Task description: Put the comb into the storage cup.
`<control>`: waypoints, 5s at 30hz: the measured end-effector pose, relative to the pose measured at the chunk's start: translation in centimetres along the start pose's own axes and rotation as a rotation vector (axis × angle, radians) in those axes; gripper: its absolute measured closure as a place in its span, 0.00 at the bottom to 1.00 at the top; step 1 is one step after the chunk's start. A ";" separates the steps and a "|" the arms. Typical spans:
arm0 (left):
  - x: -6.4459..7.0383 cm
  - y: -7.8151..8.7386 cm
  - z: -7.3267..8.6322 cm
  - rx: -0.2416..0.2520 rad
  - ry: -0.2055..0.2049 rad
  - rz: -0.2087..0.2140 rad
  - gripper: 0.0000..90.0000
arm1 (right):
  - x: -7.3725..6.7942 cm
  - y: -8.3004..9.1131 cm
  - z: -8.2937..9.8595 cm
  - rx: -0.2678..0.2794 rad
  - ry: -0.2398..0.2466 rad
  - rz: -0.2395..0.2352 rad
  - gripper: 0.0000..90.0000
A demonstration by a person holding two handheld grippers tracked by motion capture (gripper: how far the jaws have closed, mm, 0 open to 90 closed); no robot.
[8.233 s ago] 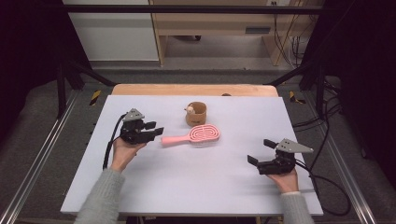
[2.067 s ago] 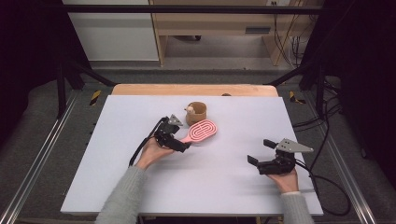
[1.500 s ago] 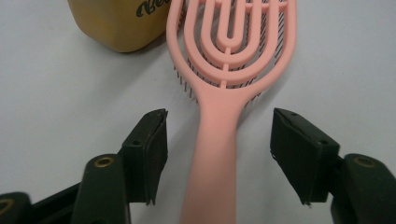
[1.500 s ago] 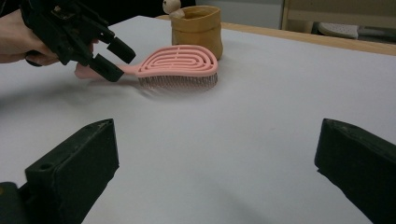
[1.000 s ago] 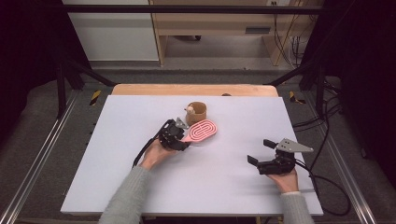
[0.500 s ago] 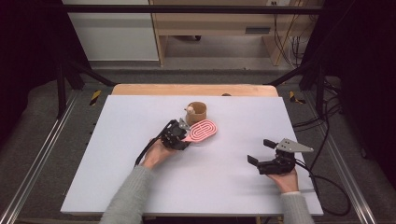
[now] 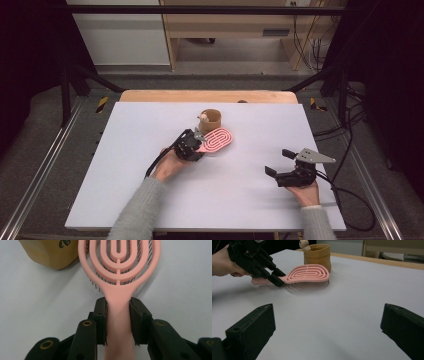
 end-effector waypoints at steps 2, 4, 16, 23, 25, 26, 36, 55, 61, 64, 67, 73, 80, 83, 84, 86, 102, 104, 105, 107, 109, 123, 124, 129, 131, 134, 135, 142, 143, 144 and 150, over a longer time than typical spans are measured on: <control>0.0 0.0 0.0 0.003 0.001 0.004 0.76 | 0.0 0.0 0.0 0.000 -0.002 0.001 0.00; -0.1 0.1 0.1 0.008 0.009 0.014 0.77 | 0.0 0.0 0.0 0.001 -0.003 0.001 0.00; 0.2 0.6 0.0 0.048 0.021 0.051 0.77 | 0.0 0.0 0.0 0.002 -0.002 0.001 0.00; 0.7 1.4 -0.1 0.087 0.022 0.058 0.77 | 0.0 0.0 0.0 -0.001 -0.002 0.001 0.00; 0.9 1.7 -0.2 0.098 0.018 0.062 0.77 | 0.0 0.0 0.0 0.000 -0.002 0.001 0.00; 0.9 1.8 -0.2 0.102 0.017 0.059 0.77 | 0.0 0.0 0.0 0.001 -0.001 0.001 0.00; 1.7 3.2 0.0 0.146 0.025 0.049 0.77 | 0.0 0.0 0.0 0.002 -0.006 0.000 0.00; 2.8 6.3 2.2 0.224 0.068 0.001 0.77 | -0.1 0.0 0.0 0.001 -0.018 -0.002 0.00; 3.2 6.9 3.1 0.244 0.081 -0.027 0.77 | -0.1 -0.1 0.0 0.004 -0.025 -0.006 0.00; 3.1 7.1 3.5 0.249 0.089 -0.048 0.77 | -0.2 -0.1 -0.1 0.006 -0.033 -0.009 0.01; 3.1 7.1 4.0 0.257 0.102 -0.065 0.77 | -0.4 -0.1 -0.2 0.008 -0.024 -0.010 0.01; 3.3 7.3 4.5 0.270 0.122 -0.087 0.77 | -0.8 -0.4 -0.5 0.001 -0.022 -0.012 0.01; 3.4 7.7 4.9 0.299 0.137 -0.107 0.77 | -1.6 -0.8 -1.1 0.000 -0.025 -0.026 0.01; 3.5 7.9 5.0 0.305 0.143 -0.112 0.77 | -1.9 -1.0 -1.3 0.004 -0.032 -0.032 0.01; 3.5 7.9 5.1 0.306 0.144 -0.114 0.77 | -2.1 -1.1 -1.3 0.004 -0.031 -0.034 0.01; 3.5 8.0 5.1 0.314 0.149 -0.119 0.77 | -2.3 -1.2 -1.5 0.007 -0.033 -0.039 0.01; 4.0 8.4 4.8 0.346 0.163 -0.116 0.77 | -4.0 -2.1 -2.3 0.021 -0.058 -0.069 0.01; 4.1 8.4 4.7 0.347 0.162 -0.118 0.77 | -4.2 -2.2 -2.4 0.021 -0.061 -0.075 0.01; 4.2 8.5 4.7 0.347 0.160 -0.119 0.77 | -4.2 -2.2 -2.4 0.019 -0.060 -0.076 0.01; 4.2 8.6 4.6 0.351 0.160 -0.122 0.77 | -4.4 -2.4 -2.5 0.017 -0.058 -0.078 0.01; 4.3 8.7 4.6 0.358 0.159 -0.123 0.77 | -4.6 -2.5 -2.6 0.020 -0.060 -0.082 0.01; 4.8 8.9 4.2 0.369 0.150 -0.129 0.77 | -5.8 -3.3 -3.4 0.030 -0.065 -0.106 0.01; 4.9 8.9 4.2 0.370 0.149 -0.131 0.77 | -5.9 -3.4 -3.5 0.030 -0.063 -0.104 0.01; 5.3 8.8 4.0 0.372 0.144 -0.128 0.77 | -6.2 -3.7 -3.8 0.035 -0.072 -0.111 0.01; 5.5 8.8 4.0 0.370 0.141 -0.127 0.77 | -6.3 -3.8 -3.9 0.033 -0.072 -0.112 0.01; 5.6 8.6 3.9 0.367 0.139 -0.125 0.77 | -6.5 -4.1 -4.0 0.032 -0.075 -0.112 0.01; 5.7 8.6 3.9 0.368 0.138 -0.125 0.77 | -6.5 -4.2 -4.0 0.031 -0.071 -0.112 0.01; 6.0 8.5 3.7 0.370 0.134 -0.123 0.77 | -6.7 -4.6 -4.0 0.019 -0.073 -0.117 0.01; 6.0 8.5 3.7 0.371 0.137 -0.120 0.77 | -6.7 -4.7 -4.0 0.021 -0.072 -0.117 0.01; 6.1 8.5 3.7 0.371 0.137 -0.120 0.77 | -6.7 -4.7 -4.0 0.021 -0.073 -0.117 0.01; 6.4 8.3 3.4 0.371 0.134 -0.123 0.77 | -6.9 -4.9 -4.4 0.038 -0.083 -0.117 0.01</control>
Point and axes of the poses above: each handheld gripper's, and its own axes: y roughly backward along the jaws, z roughly out of its underside, x roughly to its right, the point moved 3 cm from there along -y, roughly forward along the jaws, and after that the axes turned 7 degrees about x, right-handed, at the moved point
